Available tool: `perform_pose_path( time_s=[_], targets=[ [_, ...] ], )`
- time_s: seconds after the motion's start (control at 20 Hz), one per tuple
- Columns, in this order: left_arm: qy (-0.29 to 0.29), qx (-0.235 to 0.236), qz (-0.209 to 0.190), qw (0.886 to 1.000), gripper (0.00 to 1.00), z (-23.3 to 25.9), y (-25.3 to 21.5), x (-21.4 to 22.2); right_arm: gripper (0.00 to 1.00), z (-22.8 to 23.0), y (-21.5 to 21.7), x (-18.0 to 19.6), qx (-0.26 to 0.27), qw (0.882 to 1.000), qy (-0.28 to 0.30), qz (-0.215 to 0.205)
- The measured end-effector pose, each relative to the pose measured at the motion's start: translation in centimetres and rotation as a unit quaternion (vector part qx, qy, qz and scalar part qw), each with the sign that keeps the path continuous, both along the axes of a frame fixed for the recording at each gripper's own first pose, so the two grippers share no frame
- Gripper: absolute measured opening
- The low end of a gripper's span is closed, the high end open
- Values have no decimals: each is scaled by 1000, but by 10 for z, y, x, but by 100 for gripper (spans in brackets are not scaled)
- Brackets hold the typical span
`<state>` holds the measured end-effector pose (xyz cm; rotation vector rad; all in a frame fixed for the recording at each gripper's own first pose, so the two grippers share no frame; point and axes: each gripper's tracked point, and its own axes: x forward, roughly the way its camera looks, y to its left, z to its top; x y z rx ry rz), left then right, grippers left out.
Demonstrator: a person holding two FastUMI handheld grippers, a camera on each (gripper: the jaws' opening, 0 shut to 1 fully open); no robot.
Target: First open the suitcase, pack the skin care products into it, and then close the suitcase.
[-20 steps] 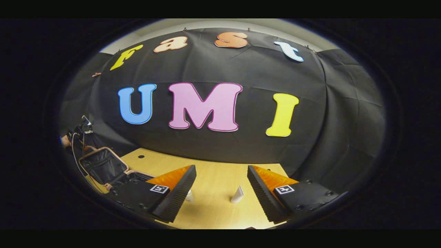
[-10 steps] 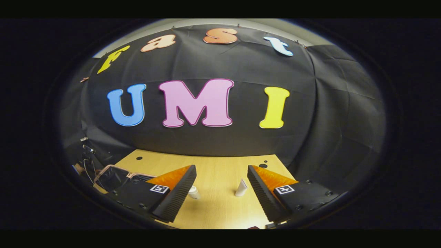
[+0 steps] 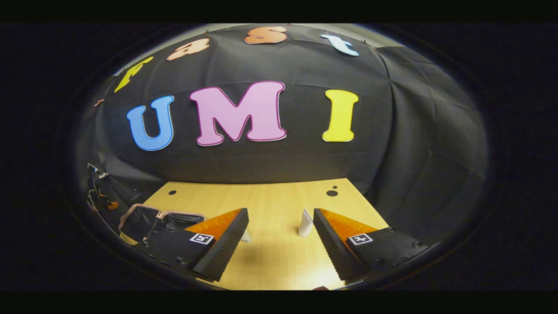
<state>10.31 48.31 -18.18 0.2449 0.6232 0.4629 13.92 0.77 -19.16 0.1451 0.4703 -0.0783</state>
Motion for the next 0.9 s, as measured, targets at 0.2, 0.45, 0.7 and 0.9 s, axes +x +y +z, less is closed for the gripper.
perform_pose_path(
  time_s=[0.2,0.45,0.7,0.9],
  targets=[
    [-8,-99,-147,984,99,12,-185,21,95,-37,-3,-5,1,1000,20,6],
    [11,-183,-243,952,98,-11,-374,65,95,-91,-22,-1,-1,998,61,15],
    [78,-227,-254,937,98,-78,-463,100,95,-165,-45,24,13,993,116,28],
    [104,-209,-246,941,98,-116,-486,130,95,-217,-60,38,-11,986,154,58]
  ],
)
